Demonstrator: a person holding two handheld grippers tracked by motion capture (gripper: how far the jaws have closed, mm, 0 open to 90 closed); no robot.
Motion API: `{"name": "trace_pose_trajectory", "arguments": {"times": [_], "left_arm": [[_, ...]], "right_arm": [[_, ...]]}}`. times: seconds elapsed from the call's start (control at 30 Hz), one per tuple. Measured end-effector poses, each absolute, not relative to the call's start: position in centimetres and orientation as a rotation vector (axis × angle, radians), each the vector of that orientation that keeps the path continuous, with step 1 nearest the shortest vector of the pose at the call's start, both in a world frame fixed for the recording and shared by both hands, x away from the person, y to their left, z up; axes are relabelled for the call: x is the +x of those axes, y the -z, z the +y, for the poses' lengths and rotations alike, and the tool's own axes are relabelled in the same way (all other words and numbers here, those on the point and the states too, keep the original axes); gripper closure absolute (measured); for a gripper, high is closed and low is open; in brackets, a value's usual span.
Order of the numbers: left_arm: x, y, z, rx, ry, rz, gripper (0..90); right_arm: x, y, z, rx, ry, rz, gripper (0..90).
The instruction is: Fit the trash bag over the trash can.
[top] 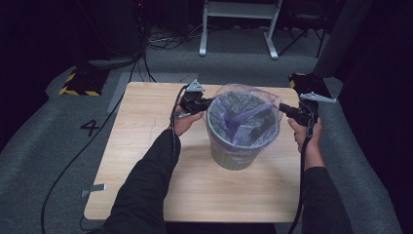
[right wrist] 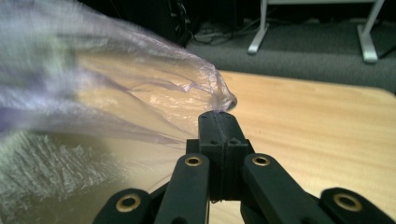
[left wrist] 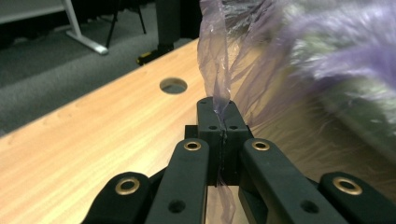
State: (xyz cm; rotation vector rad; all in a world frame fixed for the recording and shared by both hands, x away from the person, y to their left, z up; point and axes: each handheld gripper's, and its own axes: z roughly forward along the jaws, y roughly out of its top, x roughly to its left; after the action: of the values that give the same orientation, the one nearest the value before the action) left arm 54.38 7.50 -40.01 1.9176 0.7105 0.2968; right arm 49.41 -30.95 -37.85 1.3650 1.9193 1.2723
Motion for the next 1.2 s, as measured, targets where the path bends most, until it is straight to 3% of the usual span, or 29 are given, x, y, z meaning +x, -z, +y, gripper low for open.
{"name": "trace_pose_trajectory", "arguments": {"times": [0.43,0.67,0.73,0.83,0.87,0.93,1.07,1.2], "left_arm": [[54.1,42.8,7.6,1.908,-0.197,0.741,88.9],[52.7,43.4,9.1,1.895,-0.216,0.746,76.4],[52.0,43.0,9.7,1.883,-0.260,0.746,65.6],[50.6,42.4,10.5,1.860,-0.292,0.725,53.4],[50.3,42.3,10.6,1.855,-0.310,0.728,44.6],[49.3,42.0,11.0,1.873,-0.356,0.713,36.7],[47.2,41.4,11.8,1.889,-0.403,0.654,28.1],[45.1,40.9,12.3,1.885,-0.370,0.569,23.3]], "right_arm": [[49.7,41.7,-31.1,1.443,-1.271,2.017,90.0],[48.8,42.7,-31.5,1.426,-1.271,2.034,90.0],[48.5,42.8,-31.6,1.396,-1.252,2.051,81.6],[47.8,42.3,-31.9,1.336,-1.204,2.074,76.2],[47.4,41.9,-32.2,1.328,-1.214,2.060,69.8],[46.9,41.4,-32.7,1.307,-1.238,2.045,62.5],[45.5,40.3,-33.9,1.230,-1.248,2.062,48.1],[44.1,39.3,-34.2,1.127,-1.196,2.107,38.8]]}}
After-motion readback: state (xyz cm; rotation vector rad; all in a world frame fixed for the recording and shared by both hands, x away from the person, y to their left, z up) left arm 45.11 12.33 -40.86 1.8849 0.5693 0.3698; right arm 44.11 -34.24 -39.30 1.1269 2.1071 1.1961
